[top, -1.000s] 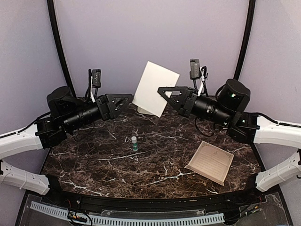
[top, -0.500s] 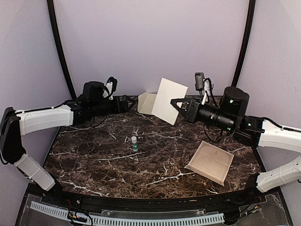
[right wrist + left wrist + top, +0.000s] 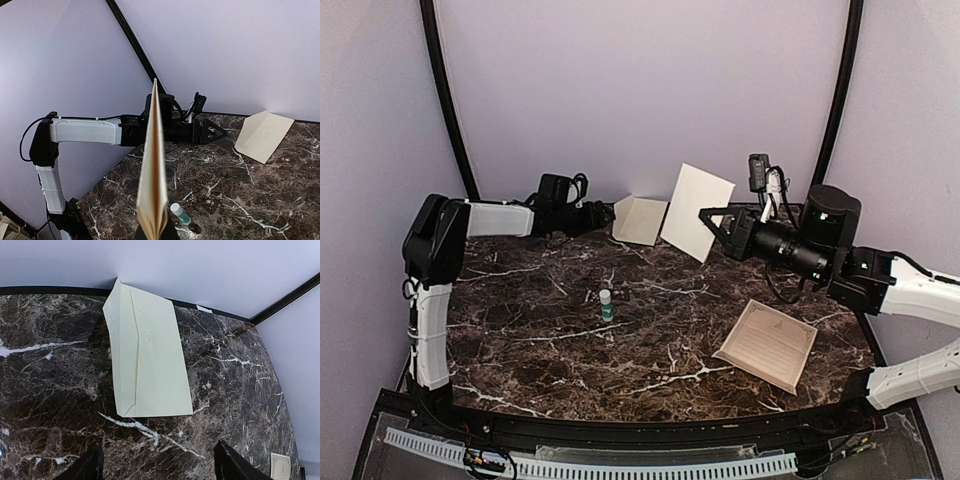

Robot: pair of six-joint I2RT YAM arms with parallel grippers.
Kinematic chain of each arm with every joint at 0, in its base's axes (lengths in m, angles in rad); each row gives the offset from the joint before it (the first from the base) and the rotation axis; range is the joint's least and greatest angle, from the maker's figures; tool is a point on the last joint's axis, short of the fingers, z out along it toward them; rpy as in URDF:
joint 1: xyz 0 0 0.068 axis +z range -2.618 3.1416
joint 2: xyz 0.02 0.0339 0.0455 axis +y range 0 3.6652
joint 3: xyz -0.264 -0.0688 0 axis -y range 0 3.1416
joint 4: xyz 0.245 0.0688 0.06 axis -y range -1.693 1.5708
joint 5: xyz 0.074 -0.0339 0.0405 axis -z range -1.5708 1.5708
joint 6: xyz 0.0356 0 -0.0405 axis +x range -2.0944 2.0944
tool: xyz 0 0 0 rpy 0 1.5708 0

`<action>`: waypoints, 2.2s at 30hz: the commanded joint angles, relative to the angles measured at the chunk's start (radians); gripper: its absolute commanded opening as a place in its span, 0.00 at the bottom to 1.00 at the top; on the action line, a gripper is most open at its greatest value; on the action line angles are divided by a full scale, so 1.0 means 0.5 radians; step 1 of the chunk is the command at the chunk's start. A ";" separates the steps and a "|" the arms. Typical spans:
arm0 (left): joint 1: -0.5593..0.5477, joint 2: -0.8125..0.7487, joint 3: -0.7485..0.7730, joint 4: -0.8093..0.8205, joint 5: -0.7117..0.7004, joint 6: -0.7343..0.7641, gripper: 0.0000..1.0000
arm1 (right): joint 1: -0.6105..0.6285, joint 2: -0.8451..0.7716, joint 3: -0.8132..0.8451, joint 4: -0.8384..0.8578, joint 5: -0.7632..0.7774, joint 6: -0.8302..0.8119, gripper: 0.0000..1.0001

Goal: Place the letter into the envelope and seal it
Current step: Pick up the envelope from the center of the board.

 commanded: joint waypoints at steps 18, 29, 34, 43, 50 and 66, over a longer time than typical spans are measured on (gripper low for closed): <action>0.017 0.627 0.668 -0.161 0.076 -0.076 0.45 | -0.099 0.017 -0.015 -0.012 -0.065 -0.078 0.00; 0.017 0.700 0.756 -0.207 0.075 -0.049 0.26 | -0.143 0.024 -0.033 0.001 -0.111 -0.073 0.00; 0.017 0.768 0.859 -0.268 0.041 -0.046 0.21 | -0.152 0.038 -0.032 -0.008 -0.136 -0.078 0.00; 0.012 0.839 1.000 -0.407 -0.029 -0.046 0.13 | -0.183 0.028 -0.024 0.003 -0.164 -0.094 0.00; 0.008 0.877 1.044 -0.384 -0.002 -0.057 0.01 | -0.190 -0.023 -0.054 -0.014 -0.152 -0.076 0.00; -0.073 0.246 0.841 -0.243 0.035 0.125 0.00 | -0.199 -0.128 -0.068 -0.129 0.023 -0.100 0.00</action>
